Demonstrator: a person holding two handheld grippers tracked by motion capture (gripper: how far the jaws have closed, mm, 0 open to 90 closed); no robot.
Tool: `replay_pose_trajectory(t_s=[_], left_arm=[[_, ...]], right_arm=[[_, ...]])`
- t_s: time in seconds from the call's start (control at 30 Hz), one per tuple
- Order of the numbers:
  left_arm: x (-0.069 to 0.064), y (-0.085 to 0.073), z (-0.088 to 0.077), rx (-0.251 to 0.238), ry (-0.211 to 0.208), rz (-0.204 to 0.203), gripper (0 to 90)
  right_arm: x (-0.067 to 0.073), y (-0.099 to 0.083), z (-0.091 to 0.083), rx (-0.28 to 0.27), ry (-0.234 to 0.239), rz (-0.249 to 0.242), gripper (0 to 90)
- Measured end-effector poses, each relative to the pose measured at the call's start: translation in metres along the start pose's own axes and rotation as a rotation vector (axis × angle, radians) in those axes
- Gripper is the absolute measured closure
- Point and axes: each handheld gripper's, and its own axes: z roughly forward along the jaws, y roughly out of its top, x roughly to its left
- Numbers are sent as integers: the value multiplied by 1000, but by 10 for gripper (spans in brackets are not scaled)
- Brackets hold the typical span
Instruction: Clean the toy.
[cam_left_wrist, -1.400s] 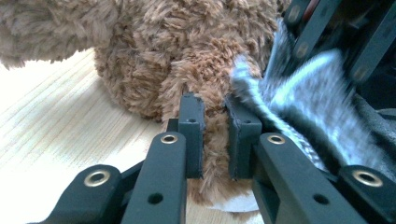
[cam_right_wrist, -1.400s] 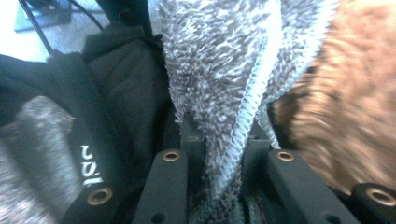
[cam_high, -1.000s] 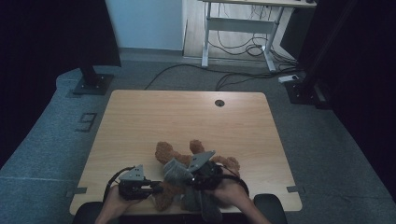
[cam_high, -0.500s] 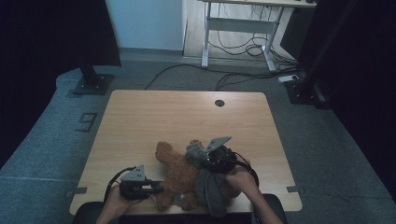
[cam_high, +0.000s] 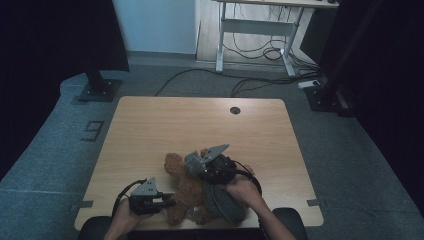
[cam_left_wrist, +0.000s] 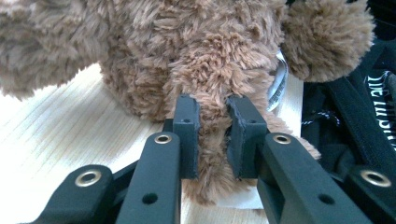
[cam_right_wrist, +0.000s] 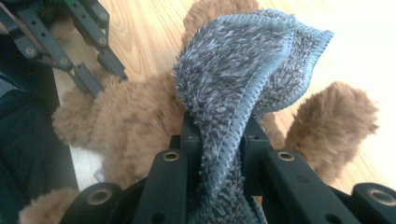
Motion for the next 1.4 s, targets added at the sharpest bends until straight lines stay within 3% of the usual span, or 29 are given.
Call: replay_pose_trajectory(t_s=[0.47,0.83,0.93,1.1,1.4], left_arm=[[-1,1,1,2,3,7,744],[-1,0,0,1,3,7,743],[-1,0,0,-2,-2,6,743],[0,0,0,-8,-6,5,743],[1,-1,0,-10,-12,-2,741]], right_arm=[[17,31,24,-3,84,-66,758],[31,45,61,58,159,-101,756],[28,46,53,34,155,-94,756],[18,49,15,-23,89,-89,755],[-24,20,-41,-43,-58,26,757]])
